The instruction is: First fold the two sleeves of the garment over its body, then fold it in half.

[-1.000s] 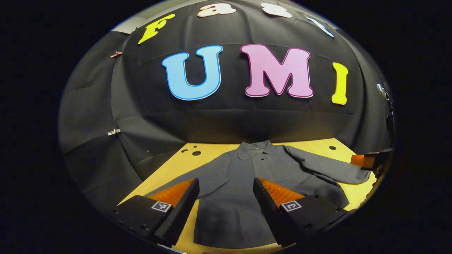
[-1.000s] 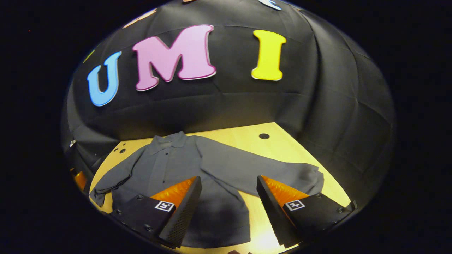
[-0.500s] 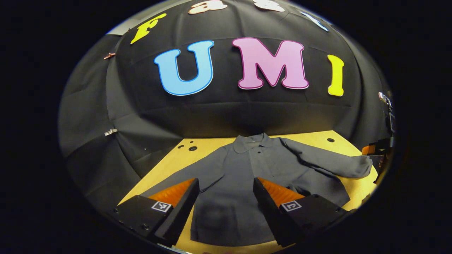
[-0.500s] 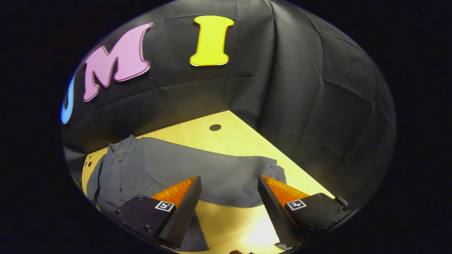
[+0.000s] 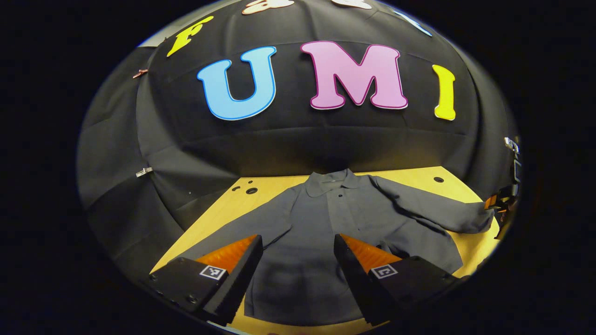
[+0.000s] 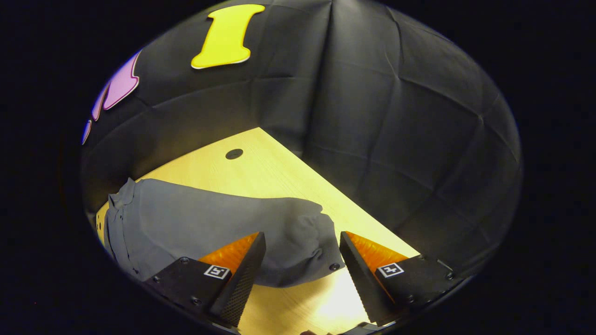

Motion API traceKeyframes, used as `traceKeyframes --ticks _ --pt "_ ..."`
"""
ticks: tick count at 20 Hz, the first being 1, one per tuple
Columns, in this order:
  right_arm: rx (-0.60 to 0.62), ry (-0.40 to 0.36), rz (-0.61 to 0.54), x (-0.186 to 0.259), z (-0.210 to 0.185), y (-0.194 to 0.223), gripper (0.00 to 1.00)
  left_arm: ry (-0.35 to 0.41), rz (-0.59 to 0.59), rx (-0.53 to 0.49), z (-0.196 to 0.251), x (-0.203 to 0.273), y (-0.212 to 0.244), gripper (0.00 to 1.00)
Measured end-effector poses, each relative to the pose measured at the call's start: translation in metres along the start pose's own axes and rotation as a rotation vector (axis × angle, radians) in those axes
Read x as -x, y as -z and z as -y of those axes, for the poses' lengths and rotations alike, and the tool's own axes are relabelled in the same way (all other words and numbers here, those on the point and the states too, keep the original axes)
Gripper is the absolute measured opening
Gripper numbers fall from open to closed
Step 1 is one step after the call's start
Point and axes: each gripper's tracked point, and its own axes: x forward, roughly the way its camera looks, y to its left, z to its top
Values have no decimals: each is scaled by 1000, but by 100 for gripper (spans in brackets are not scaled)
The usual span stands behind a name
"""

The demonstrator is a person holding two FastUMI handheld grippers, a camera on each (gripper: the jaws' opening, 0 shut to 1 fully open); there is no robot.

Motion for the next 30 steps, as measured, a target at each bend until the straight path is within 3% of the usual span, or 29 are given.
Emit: traceKeyframes --ticks 8,14,20,23,27,30 --pt "-24 52 -94 -43 24 18 99 10 -38 4 14 -3 8 97" --pt "0 8 -191 -54 18 45 99 12 -71 28 22 -3 17 97" --pt "31 -19 -169 -57 10 39 97 -12 -93 63 19 -3 24 97" --pt "63 -68 -177 -59 -5 38 72 -21 -126 135 16 -1 35 97" --pt "63 -83 -163 -59 -15 36 15 -64 -170 179 5 4 51 97" --pt "99 -115 -176 -56 -17 36 7 -87 -179 196 -6 10 55 97"
